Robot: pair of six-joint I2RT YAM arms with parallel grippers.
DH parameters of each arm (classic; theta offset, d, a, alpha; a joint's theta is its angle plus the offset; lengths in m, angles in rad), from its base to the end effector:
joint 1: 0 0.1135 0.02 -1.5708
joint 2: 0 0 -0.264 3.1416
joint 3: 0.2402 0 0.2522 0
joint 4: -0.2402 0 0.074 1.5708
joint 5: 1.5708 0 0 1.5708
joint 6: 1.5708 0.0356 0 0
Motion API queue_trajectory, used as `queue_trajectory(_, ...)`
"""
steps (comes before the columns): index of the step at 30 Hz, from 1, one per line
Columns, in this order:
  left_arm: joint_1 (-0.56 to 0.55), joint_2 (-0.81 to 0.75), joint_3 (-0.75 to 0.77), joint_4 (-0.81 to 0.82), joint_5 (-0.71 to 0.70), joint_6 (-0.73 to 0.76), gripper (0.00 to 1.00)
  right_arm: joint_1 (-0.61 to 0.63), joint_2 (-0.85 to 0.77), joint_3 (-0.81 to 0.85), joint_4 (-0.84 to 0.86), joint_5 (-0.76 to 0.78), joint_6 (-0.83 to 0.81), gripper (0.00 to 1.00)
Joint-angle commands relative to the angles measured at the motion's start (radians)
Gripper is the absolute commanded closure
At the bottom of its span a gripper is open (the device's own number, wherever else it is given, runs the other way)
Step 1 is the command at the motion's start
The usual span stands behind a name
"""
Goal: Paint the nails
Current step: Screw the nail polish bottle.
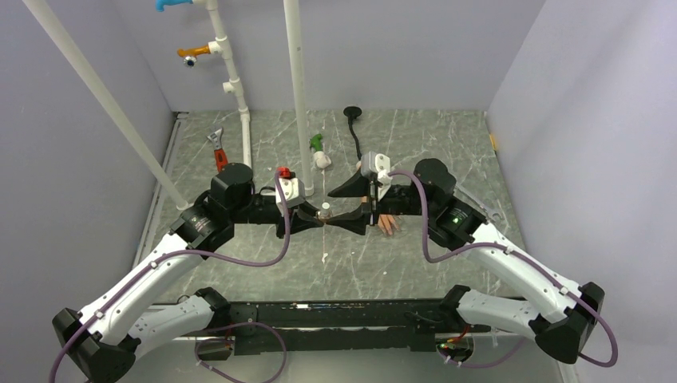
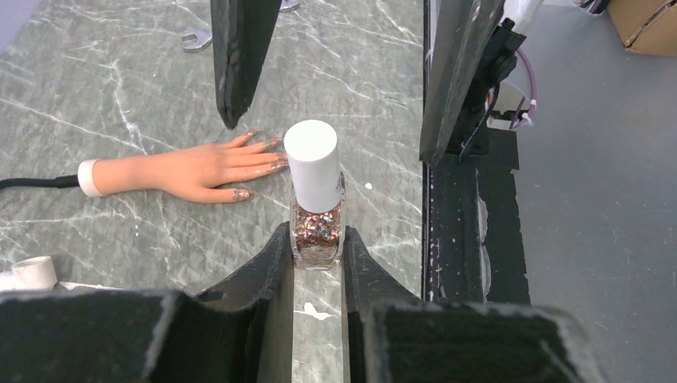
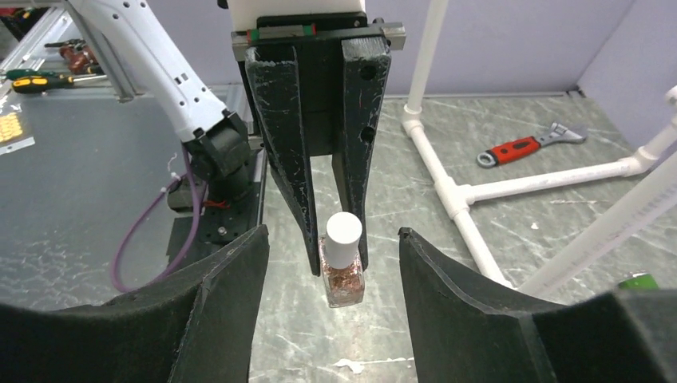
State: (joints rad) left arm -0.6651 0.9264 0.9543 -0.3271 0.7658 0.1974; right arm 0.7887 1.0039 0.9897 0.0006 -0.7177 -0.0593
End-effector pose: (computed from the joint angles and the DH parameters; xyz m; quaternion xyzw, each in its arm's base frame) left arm 0.1420 -0.1427 0.3620 0.5135 0.5853 -0.4201 0.4662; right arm 0.1418 0.1760 0.3913 -0.4990 0.5061 0.4681 0.5251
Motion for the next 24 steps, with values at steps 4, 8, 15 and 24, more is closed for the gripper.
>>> queue_trajectory(4, 0.001, -0.009, 0.043, 0.017, 0.036, 0.012, 1.00, -0.001, 0.032, 0.016, 0.121, -0.065, 0.072, 0.43)
queue_trajectory(8, 0.001, -0.004, 0.047, 0.015, 0.039, 0.011, 1.00, -0.001, 0.047, 0.009, 0.145, -0.062, 0.100, 0.55)
queue_trajectory(15, 0.001, -0.004, 0.044, 0.019, 0.038, 0.008, 1.00, -0.002, 0.058, 0.007, 0.134, -0.059, 0.094, 0.57)
queue_trajectory(24, 0.002, -0.010, 0.041, 0.026, 0.034, 0.006, 1.00, -0.001, 0.078, -0.002, 0.115, -0.055, 0.086, 0.59)
